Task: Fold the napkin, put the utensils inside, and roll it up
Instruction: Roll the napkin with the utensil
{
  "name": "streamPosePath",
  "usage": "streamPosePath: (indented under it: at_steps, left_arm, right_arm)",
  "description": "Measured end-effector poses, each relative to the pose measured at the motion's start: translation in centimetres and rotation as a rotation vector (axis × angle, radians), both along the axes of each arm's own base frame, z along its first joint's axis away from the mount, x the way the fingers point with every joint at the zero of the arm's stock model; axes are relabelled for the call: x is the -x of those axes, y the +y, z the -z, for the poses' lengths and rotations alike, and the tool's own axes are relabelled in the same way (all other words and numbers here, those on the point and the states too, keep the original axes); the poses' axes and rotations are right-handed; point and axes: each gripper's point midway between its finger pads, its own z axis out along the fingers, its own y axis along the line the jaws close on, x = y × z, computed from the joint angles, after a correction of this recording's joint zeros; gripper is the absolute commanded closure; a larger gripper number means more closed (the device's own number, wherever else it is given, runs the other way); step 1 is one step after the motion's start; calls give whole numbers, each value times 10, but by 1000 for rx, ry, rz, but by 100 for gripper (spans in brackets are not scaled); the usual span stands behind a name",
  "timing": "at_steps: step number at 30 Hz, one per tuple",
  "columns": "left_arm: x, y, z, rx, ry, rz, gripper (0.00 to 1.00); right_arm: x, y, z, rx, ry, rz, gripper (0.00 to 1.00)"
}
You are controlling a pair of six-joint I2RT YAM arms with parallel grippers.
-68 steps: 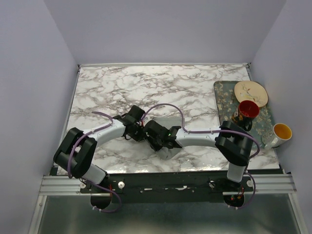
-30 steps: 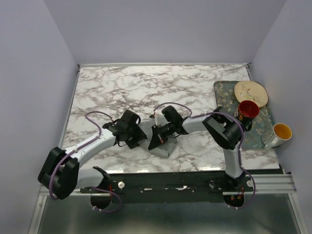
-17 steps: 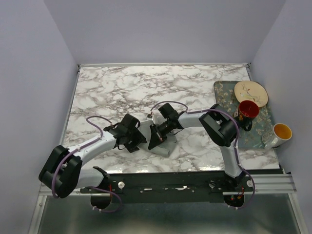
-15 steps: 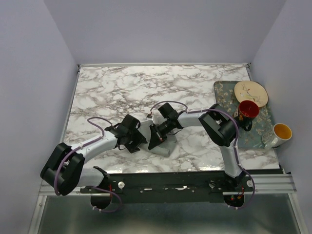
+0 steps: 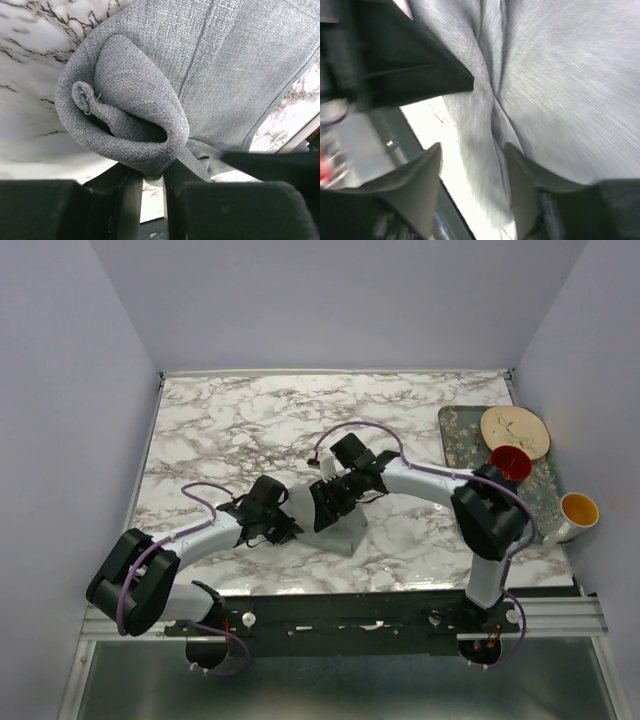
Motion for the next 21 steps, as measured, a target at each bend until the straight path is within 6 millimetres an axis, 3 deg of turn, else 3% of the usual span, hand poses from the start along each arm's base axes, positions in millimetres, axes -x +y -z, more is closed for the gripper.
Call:
streamPosePath:
  at_steps: [3, 5, 6, 7, 11, 16, 21]
  left_arm:
    - [-2, 0, -1, 6, -3, -3, 95]
    - [-3, -1, -1, 5, -1, -2, 96]
    - [-4, -2, -1, 4, 2, -1, 96]
    - [-4, -2, -1, 3, 3, 0, 96]
    - [-5, -2, -3, -3, 17, 2, 96]
    - [-6, 1, -4, -14, 34, 1, 96]
    - [-6, 1, -4, -15, 39, 2, 97]
  right_arm:
    - [-13, -9, -34, 32, -203, 48, 32]
    - [-5, -7, -58, 30, -343, 45, 36]
    - [1, -2, -66, 32, -414, 37, 41]
    - [6, 4, -69, 32, -464, 26, 52]
    - [21, 16, -53, 72, -539, -27, 56]
    - [10, 17, -22, 155, -589, -28, 56]
    - [8, 16, -10, 181, -613, -47, 55]
